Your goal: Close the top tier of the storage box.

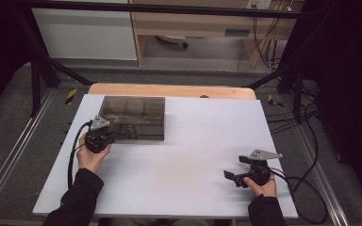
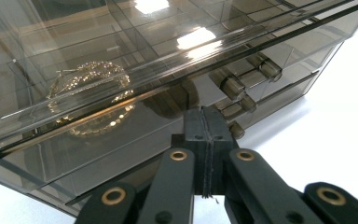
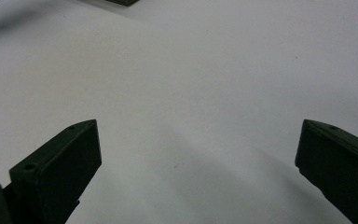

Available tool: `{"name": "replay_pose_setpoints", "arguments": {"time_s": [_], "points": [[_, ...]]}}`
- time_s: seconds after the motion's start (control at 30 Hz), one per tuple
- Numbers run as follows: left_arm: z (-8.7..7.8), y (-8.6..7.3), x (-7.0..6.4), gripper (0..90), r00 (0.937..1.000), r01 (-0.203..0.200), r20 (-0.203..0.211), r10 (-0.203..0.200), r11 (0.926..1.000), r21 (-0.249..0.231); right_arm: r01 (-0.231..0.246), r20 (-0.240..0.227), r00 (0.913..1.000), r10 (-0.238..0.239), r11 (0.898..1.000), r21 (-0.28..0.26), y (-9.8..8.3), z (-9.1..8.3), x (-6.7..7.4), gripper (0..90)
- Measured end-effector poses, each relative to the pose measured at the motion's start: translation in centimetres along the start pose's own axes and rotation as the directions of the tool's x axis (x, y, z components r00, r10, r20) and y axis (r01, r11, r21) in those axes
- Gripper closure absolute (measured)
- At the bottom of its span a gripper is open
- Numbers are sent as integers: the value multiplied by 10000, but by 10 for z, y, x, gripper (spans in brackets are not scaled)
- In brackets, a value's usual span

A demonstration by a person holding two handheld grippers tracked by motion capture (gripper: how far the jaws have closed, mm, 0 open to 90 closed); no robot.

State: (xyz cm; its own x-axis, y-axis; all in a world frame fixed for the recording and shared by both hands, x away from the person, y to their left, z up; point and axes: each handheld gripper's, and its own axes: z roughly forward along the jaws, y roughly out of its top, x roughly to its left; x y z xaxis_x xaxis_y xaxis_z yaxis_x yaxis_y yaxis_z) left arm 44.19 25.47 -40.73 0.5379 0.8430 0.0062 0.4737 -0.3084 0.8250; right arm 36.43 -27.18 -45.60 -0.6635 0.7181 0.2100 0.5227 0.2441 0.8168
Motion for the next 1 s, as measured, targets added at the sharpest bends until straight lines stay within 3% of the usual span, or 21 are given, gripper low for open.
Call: {"name": "replay_pose_setpoints", "arguments": {"time_s": [0.43,0.63,0.83,1.0], "points": [[3,0,1,900,10000,39,4,-39,9999,-106,15,7,10000,-15,10000,-6,0,0,0,6],[-1,-2,-1,900,9999,-135,98,133,9998,172,-5,1,10000,5,10000,-15,0,-1,0,6],[-12,-6,-5,898,9983,-60,582,49,9998,178,-11,6,10000,11,10000,-33,0,-1,0,6],[-18,-17,-8,837,9956,21,937,-47,9996,280,-2,-14,10000,2,10000,-15,0,0,0,6]]}}
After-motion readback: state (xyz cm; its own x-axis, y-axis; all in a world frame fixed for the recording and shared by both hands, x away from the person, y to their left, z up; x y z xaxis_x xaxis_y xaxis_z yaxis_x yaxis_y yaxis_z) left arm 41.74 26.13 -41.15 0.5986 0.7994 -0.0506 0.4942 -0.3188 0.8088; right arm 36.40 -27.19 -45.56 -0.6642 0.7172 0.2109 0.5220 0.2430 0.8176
